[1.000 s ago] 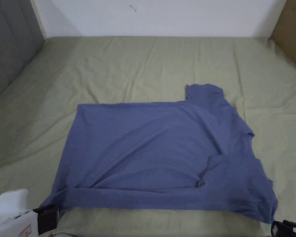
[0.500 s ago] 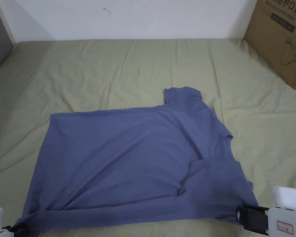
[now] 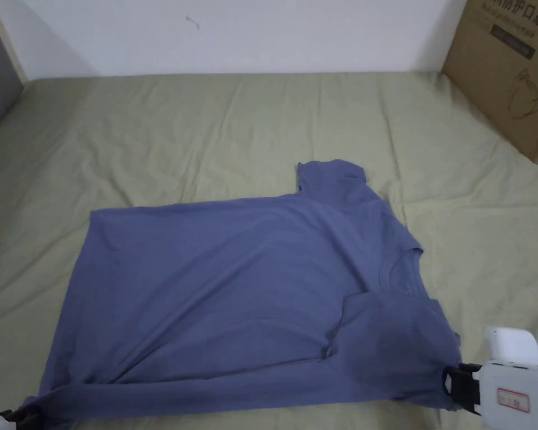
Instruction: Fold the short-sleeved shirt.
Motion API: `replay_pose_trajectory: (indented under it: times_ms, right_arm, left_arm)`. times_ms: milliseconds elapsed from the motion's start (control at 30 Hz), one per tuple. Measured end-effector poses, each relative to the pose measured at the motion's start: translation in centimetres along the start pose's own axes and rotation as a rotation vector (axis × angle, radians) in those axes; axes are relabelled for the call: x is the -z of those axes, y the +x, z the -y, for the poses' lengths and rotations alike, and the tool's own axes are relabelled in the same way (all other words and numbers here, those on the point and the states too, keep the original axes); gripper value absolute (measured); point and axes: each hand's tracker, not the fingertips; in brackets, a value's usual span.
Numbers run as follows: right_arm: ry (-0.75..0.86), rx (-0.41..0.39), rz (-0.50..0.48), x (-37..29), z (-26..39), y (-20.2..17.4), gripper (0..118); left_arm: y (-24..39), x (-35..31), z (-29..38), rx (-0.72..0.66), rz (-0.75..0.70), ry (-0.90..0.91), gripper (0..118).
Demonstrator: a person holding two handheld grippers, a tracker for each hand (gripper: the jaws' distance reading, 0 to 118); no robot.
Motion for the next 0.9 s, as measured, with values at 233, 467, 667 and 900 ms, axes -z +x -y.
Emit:
replay_pose_trajectory:
  times_ms: [233, 467, 667, 900]
  right_arm:
    - [0.103, 0.081, -0.054, -1.6, -6.9, 0.4, 0]
    - [0.033, 0.021, 0.085, 5.3, -13.4, -1.6, 0]
    - [-0.054, 0.024, 0.108, 9.1, -13.2, -2.3, 75]
    - [0.161, -0.047, 0.037, 0.1, -10.0, -3.4, 73]
  left_arm:
    - [0.2, -0.2, -4.7, 0.031, 0.004, 0.065, 4]
    - [1.6, 6.0, -11.3, 0.084, 0.006, 0.032, 4]
    - [1.6, 8.7, -11.4, 0.082, -0.013, -0.058, 107]
    - [-0.2, 1.4, -8.6, 0.068, 0.024, 0.065, 97]
